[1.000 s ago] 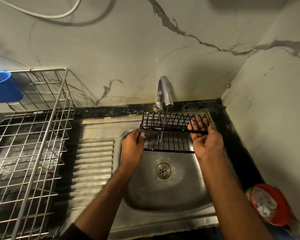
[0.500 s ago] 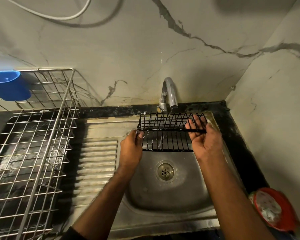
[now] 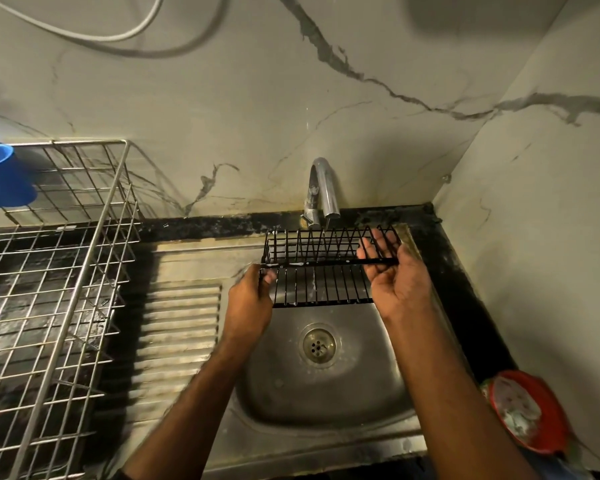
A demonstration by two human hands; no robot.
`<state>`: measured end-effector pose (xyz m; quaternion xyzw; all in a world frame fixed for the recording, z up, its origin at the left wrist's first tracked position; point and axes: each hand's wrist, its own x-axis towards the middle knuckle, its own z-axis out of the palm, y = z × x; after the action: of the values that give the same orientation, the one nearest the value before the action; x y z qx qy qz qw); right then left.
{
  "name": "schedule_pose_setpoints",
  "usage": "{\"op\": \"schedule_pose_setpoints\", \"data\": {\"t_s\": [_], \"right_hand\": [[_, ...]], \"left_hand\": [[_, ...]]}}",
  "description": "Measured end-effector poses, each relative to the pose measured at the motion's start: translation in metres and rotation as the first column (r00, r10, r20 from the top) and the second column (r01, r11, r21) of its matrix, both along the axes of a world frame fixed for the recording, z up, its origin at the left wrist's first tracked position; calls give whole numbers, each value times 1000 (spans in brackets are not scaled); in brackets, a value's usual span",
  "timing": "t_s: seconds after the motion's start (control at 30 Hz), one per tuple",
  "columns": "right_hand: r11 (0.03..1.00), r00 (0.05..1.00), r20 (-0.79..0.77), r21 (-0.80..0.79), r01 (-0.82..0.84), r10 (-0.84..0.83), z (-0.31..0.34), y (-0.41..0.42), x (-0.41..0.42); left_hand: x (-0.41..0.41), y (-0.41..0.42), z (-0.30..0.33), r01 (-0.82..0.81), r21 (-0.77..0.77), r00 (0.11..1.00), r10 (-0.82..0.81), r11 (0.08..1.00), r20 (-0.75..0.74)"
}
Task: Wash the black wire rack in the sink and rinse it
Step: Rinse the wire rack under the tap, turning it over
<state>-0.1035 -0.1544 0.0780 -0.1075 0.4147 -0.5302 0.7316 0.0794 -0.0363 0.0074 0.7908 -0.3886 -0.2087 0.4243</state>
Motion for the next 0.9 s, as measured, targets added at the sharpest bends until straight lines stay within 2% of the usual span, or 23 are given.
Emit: {"op": "schedule_pose_setpoints", "data": {"t_s": [0.9], "right_hand": [[994, 993, 51, 2, -106, 106, -5, 20, 32]], "left_hand": [[17, 30, 1, -154, -85, 985, 146, 984, -91]]}}
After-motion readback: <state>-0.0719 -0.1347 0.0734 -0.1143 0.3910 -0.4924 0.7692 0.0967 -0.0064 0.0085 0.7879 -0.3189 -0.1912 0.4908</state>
